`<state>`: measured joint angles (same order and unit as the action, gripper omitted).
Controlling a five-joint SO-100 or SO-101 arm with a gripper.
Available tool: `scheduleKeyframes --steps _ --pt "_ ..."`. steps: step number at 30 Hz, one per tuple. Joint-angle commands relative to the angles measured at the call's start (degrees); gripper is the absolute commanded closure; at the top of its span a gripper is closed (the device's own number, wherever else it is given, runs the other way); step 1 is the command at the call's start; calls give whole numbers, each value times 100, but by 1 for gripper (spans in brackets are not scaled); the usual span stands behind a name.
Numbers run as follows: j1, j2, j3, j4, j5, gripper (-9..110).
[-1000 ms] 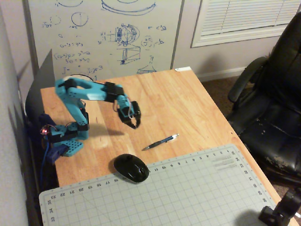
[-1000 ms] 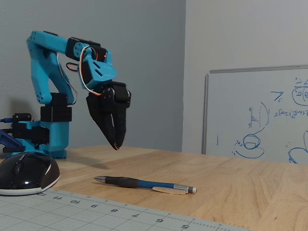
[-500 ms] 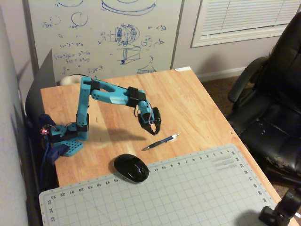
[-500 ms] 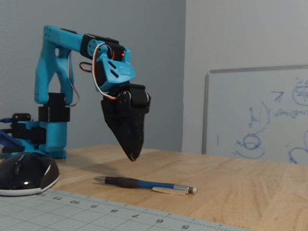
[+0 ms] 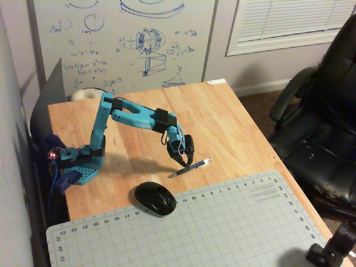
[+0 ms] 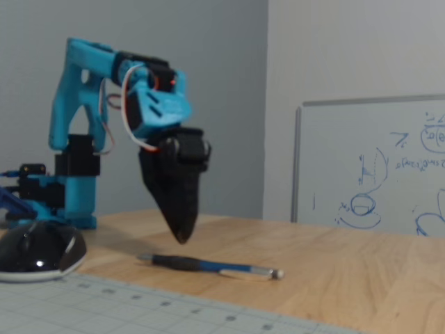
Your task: Touch the pen.
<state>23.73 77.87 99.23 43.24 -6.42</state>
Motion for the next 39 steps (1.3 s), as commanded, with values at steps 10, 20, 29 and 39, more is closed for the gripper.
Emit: scheduleKeyframes --steps 10,20,29,39 --pt "-18 -387 -510 -18 -35 101" --pt "-18 -457 -527 -26 -35 101" --pt "-18 -448 -536 -26 -35 101" --pt "-18 -431 -536 -26 -35 101"
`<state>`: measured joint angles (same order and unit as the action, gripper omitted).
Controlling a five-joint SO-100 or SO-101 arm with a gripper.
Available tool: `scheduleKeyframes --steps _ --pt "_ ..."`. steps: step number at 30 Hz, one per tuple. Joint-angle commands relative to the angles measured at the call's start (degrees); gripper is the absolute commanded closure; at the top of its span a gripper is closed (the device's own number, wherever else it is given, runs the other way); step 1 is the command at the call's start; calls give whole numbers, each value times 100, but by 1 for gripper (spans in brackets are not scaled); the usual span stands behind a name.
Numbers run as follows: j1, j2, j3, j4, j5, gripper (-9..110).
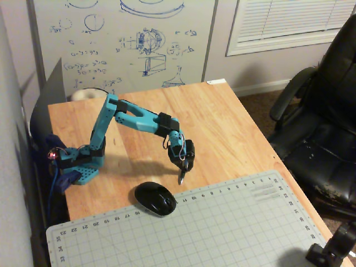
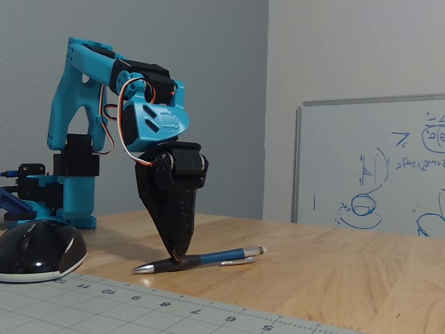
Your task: Touch the pen.
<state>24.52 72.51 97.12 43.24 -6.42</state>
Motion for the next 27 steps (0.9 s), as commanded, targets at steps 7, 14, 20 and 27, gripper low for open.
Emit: scheduleKeyframes --steps 7,14,20,27 --pt "-44 343 -316 -26 -35 101" --pt "-44 343 -316 -26 -35 101" --pt "-26 343 -290 -26 -35 101" --pt "-26 343 -290 -26 -35 101"
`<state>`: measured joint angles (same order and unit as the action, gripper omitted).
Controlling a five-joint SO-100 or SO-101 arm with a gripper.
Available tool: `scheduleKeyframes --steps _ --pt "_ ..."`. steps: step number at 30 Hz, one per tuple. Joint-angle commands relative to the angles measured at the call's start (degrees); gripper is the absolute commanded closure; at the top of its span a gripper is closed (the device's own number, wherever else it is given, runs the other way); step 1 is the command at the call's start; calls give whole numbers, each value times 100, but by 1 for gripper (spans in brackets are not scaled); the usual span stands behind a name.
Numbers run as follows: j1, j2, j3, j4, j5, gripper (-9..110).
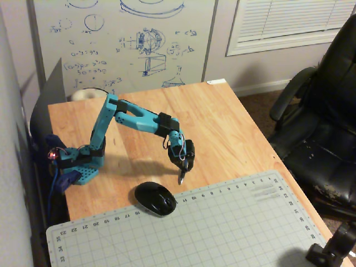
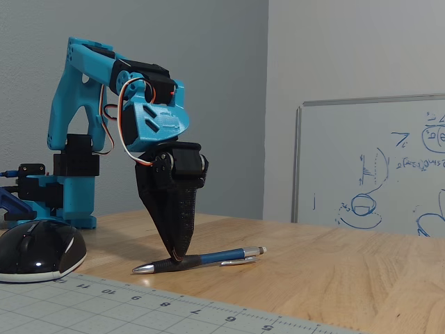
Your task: Touch the pen.
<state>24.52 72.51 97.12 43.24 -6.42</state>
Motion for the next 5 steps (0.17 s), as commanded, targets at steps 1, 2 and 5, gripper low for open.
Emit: scheduleKeyframes --steps 1,2,5 --pt "-26 343 -308 -26 -35 101" --pt "-26 343 -308 -26 -35 101" --pt "-35 343 -299 -26 -35 101"
